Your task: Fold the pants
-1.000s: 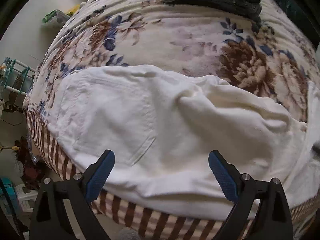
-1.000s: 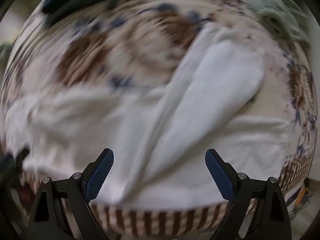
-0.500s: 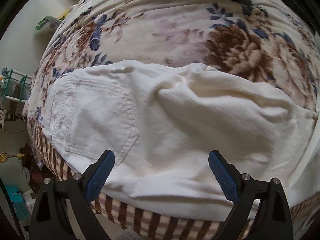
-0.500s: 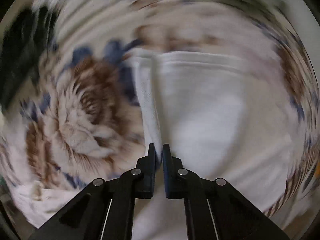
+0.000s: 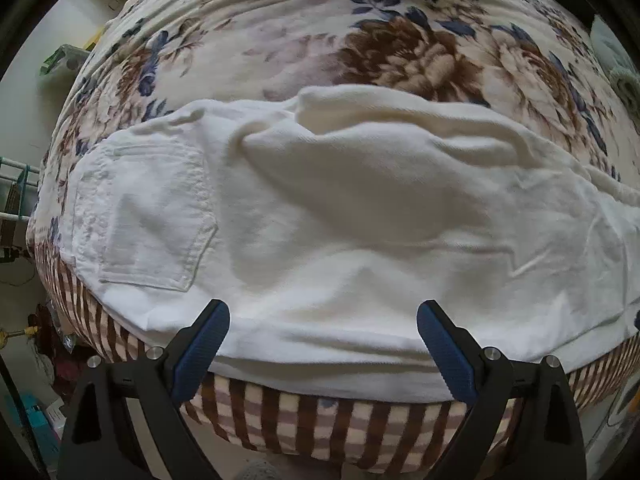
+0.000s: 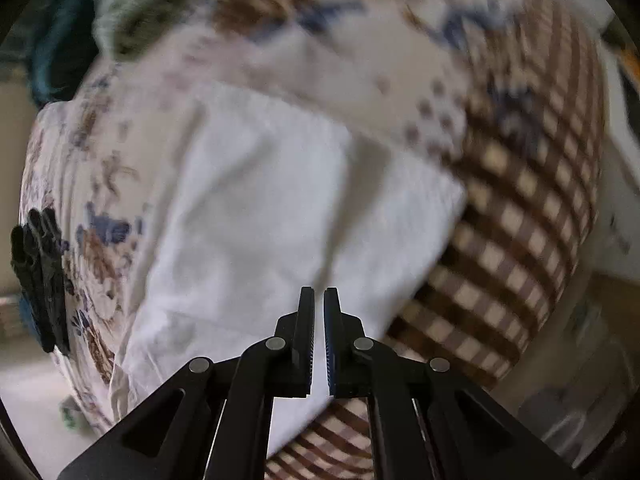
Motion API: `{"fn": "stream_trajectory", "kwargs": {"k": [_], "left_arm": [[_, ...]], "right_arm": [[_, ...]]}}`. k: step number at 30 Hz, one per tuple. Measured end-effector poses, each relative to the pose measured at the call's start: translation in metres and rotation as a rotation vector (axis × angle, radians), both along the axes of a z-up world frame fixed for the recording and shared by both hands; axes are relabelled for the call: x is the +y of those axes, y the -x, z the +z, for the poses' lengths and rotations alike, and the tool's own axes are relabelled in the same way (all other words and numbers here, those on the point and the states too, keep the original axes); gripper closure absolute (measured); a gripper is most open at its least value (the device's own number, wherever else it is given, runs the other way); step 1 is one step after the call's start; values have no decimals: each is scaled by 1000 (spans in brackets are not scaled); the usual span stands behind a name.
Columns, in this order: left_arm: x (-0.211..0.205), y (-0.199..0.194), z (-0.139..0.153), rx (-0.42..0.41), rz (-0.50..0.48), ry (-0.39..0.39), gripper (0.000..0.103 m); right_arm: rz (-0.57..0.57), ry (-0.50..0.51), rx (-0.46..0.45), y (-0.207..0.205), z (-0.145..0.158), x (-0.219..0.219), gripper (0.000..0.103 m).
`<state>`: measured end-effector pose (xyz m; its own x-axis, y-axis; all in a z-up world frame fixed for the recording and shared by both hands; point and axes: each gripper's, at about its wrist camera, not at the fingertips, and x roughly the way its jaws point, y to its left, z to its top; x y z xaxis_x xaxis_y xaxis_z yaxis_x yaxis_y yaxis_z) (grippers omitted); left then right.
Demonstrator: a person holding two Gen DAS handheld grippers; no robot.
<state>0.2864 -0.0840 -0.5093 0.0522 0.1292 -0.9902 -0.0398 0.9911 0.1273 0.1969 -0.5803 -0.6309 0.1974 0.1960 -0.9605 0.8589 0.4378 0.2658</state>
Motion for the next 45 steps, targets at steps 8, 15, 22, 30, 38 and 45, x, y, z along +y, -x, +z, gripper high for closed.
{"fn": "stream_trajectory", "kwargs": {"k": [8, 15, 22, 30, 38, 45], "left_arm": [[44, 19, 4, -11, 107, -16, 7], [64, 19, -2, -7, 132, -22, 7], [77, 28, 4, -10, 204, 33, 7], [118, 39, 5, -24, 294, 40, 7], [217, 43, 12, -70, 424, 29, 7], [323, 43, 4, -97, 590, 133, 7]], "right_arm": [[-28, -151, -132, -7, -25, 19, 48], [-76, -14, -72, -18, -36, 25, 100], [-96, 65, -83, 18, 23, 16, 101], [-8, -93, 52, 10, -28, 16, 81], [192, -176, -36, 10, 12, 160, 61], [219, -350, -23, -1, -13, 276, 61]]}}
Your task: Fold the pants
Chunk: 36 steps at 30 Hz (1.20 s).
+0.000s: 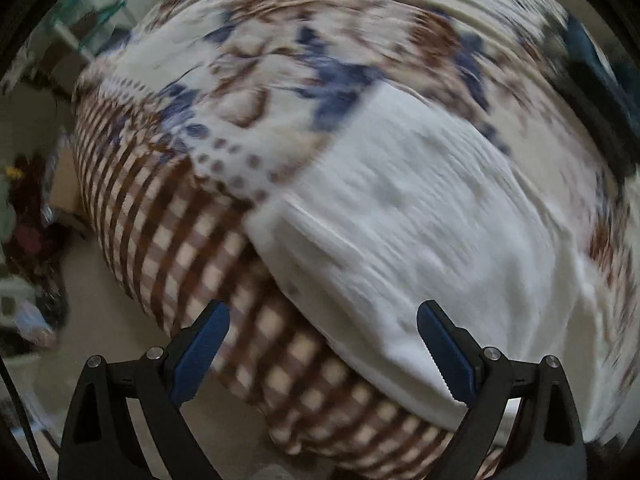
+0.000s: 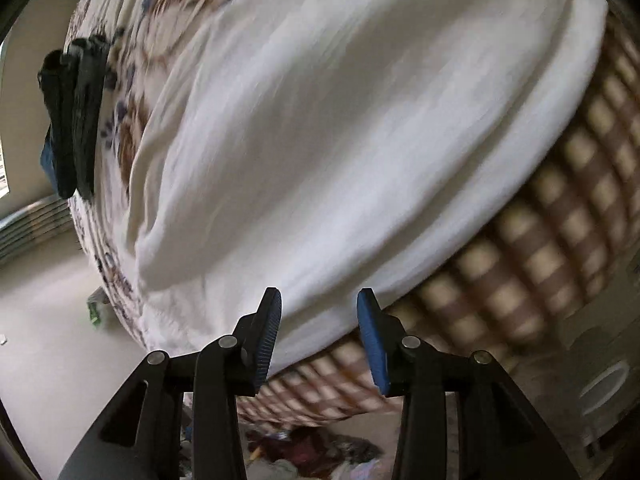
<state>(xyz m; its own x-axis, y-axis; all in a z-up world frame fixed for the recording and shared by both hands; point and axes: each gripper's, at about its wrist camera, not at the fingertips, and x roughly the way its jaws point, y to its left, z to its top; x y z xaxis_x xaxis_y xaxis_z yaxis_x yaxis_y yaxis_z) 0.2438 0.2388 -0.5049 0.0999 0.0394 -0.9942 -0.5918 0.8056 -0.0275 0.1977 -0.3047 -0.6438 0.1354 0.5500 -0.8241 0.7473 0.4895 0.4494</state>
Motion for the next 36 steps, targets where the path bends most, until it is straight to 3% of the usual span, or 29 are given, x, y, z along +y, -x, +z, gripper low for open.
{"fn": "stream_trajectory", "kwargs": {"k": [4, 8, 10, 11, 13, 14, 15, 16, 22, 27, 32, 34, 36], "left_arm": [[38, -1, -14, -28, 121, 127, 7], [50, -12, -38, -41, 155, 240, 9], [46, -17, -39, -51, 140, 225, 37], [44, -20, -39, -59, 125, 211, 42], [41, -24, -36, -76, 88, 179, 66], [38, -27, -33, -82, 66, 153, 70], [34, -27, -28, -93, 38, 132, 75], [32, -27, -24, -102, 19, 121, 80], [36, -17, 8, -149, -18, 115, 85], [47, -13, 0, -117, -6, 118, 87], [51, -10, -38, -27, -29, 114, 82], [45, -13, -29, -16, -44, 76, 69], [28, -15, -6, -5, -98, -1, 67]], "right_arm": [[-6, 18, -21, -12, -2, 34, 61], [-36, 18, -7, -15, -16, 48, 61], [-60, 20, -12, -17, -22, 53, 61], [-76, 22, -20, -23, -25, 55, 61], [-90, 29, -28, -23, -28, 56, 63], [-95, 37, -29, -23, -29, 57, 67], [-95, 48, -29, -18, -28, 54, 86], [-90, 70, -26, -17, -26, 54, 90], [-70, 116, -66, -4, 9, 61, 93], [-42, 127, -72, 9, 28, 62, 94], [-3, 103, -7, 11, -9, 64, 93], [3, 70, 18, 8, -24, 61, 88], [11, 22, 9, 5, -26, 56, 79]]}}
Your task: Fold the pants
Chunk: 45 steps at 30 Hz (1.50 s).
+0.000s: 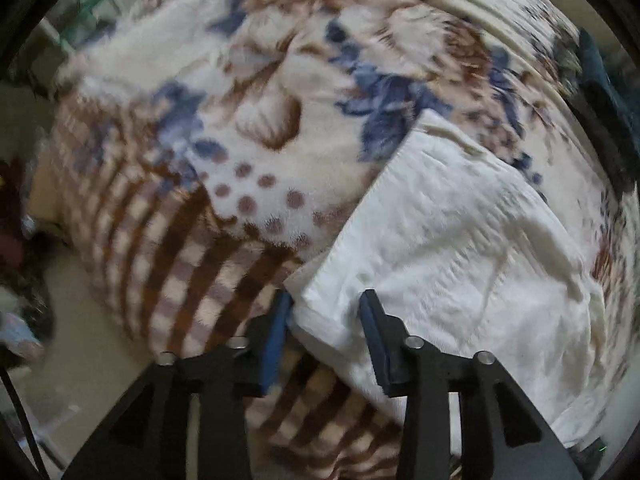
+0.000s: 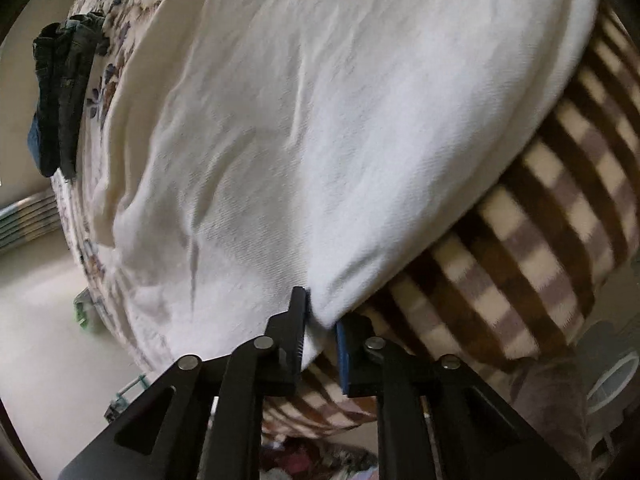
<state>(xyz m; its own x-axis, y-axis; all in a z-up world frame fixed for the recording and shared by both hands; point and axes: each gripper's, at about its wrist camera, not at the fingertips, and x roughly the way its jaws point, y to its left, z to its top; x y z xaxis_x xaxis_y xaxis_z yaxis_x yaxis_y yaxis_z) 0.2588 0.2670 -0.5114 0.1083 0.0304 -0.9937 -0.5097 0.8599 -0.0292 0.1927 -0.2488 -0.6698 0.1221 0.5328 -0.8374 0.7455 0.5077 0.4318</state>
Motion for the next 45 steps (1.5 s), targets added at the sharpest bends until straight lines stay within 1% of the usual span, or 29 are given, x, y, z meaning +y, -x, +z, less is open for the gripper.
{"fn": "stream_trajectory", "kwargs": {"k": [1, 2, 3, 4, 5, 6, 7, 8, 10, 11, 12, 14, 15, 16, 18, 20, 21, 22, 23, 24, 25, 28, 30, 34, 37, 40, 42, 43, 45], "left_arm": [[-11, -1, 10, -4, -39, -35, 66], [-24, -1, 21, -13, -81, -68, 62], [-40, -2, 31, -25, -127, -100, 44], [-59, -3, 40, -36, -170, -119, 19], [-77, -4, 46, -49, -208, -128, 11], [-99, -7, 51, -65, -252, -133, 8], [-122, -11, 53, -78, -296, -141, 8], [-143, -16, 52, -81, -335, -148, 8], [-191, -26, 43, -65, -409, -138, 7], [-216, -31, 37, -69, -429, -110, 7], [-230, -33, 33, -72, -438, -90, 7], [-267, -37, 20, -75, -458, -78, 7], [-285, -42, 12, -64, -472, -86, 7], [-302, -46, 3, -53, -484, -98, 7], [-323, -51, -9, -36, -494, -121, 7], [-341, -53, -21, -12, -493, -129, 7], [-345, -53, -26, -2, -494, -137, 7], [-350, -54, -29, 10, -497, -145, 7], [-356, -55, -32, 20, -504, -151, 7], [-358, -54, -32, 22, -508, -159, 7], [-361, -54, -31, 23, -514, -173, 7], [-368, -53, -27, 18, -535, -200, 7], [-367, -54, -26, 25, -542, -197, 7], [-365, -54, -21, 25, -542, -196, 7], [-362, -55, -23, 33, -536, -194, 8], [-363, -54, -28, 52, -532, -190, 8], [-362, -53, -29, 58, -527, -182, 8], [-362, -52, -26, 54, -525, -178, 8], [-359, -49, -18, 41, -515, -164, 7]], "right_arm": [[11, -9, -17, 0, 4, -3, 59], [22, -4, -35, 0, 9, -8, 48], [30, 8, -61, 2, 16, -14, 32], [29, 24, -91, 4, 25, -23, 31], [26, 41, -109, 7, 33, -33, 31], [20, 72, -118, 9, 40, -44, 31], [-3, 131, -120, 14, 50, -67, 31], [-26, 165, -121, 16, 55, -82, 31], [-118, 263, -118, 25, 67, -132, 31], [-190, 300, -126, 31, 72, -164, 31], [-259, 324, -137, 37, 75, -195, 31], [-381, 387, -150, 45, 77, -252, 31], [-413, 401, -159, 46, 75, -272, 31], [-443, 418, -152, 44, 68, -302, 31], [-462, 402, -148, 36, 54, -339, 33], [-449, 402, -135, 26, 37, -364, 33], [-420, 397, -112, 20, 25, -375, 37], [-403, 390, -85, 17, 15, -379, 57], [-402, 365, -68, 15, 5, -382, 69], [-407, 350, -80, 13, 3, -382, 93], [-408, 357, -91, 14, 6, -383, 93], [-412, 392, -144, 19, 32, -378, 95], [-442, 380, -169, 31, 46, -378, 96], [-481, 351, -163, 50, 59, -385, 96], [-459, 345, -113, 54, 50, -386, 96], [-436, 360, -33, 61, 29, -387, 97], [-436, 310, -2, 60, 11, -390, 95], [-421, 281, 15, 59, 3, -391, 90], [-395, 283, 45, 56, 9, -391, 82]]}}
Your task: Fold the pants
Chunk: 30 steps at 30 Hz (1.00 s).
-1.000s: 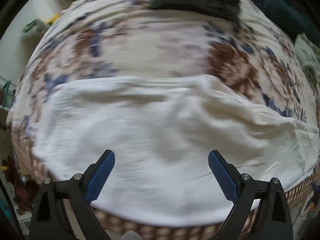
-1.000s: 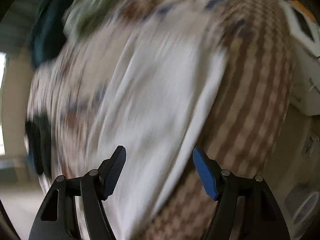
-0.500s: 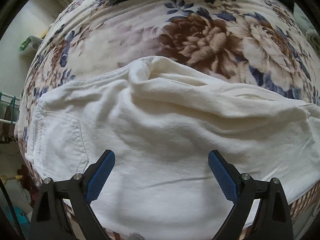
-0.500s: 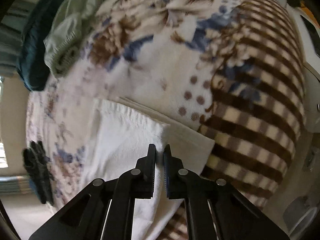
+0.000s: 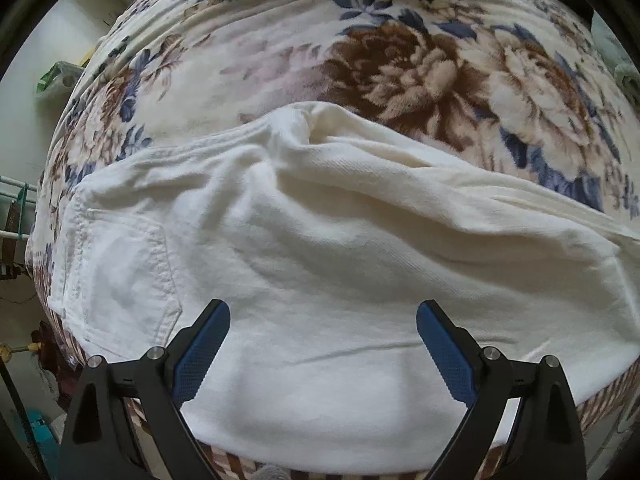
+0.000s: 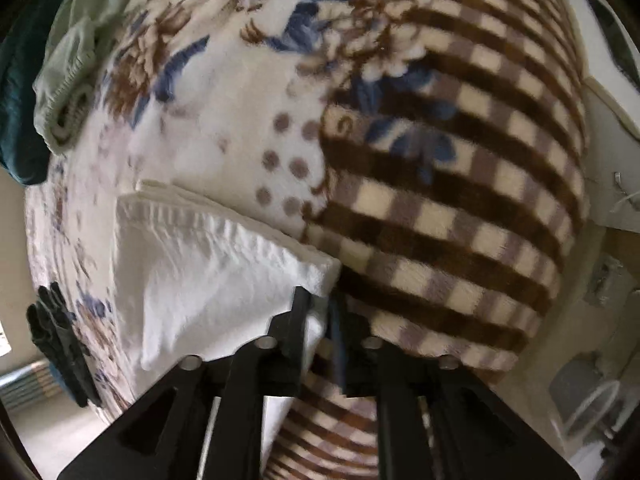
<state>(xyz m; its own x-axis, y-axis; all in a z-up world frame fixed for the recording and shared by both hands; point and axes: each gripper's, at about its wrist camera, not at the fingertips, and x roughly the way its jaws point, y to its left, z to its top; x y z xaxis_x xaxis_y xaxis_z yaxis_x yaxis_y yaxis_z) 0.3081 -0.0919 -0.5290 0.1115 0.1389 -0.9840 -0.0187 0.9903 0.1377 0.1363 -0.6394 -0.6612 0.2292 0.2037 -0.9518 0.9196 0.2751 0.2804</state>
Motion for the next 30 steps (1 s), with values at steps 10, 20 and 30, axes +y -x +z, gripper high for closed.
{"fn": "stream_trajectory", "kwargs": {"k": [10, 20, 30], "left_arm": [[68, -11, 39, -59, 121, 45, 7], [175, -57, -4, -6, 224, 28, 8], [201, -64, -36, 71, 208, 64, 7]], "right_arm": [[723, 88, -163, -132, 106, 192, 30], [1107, -591, -173, -311, 4, 475, 31], [1164, -711, 46, -339, -51, 532, 94]]}}
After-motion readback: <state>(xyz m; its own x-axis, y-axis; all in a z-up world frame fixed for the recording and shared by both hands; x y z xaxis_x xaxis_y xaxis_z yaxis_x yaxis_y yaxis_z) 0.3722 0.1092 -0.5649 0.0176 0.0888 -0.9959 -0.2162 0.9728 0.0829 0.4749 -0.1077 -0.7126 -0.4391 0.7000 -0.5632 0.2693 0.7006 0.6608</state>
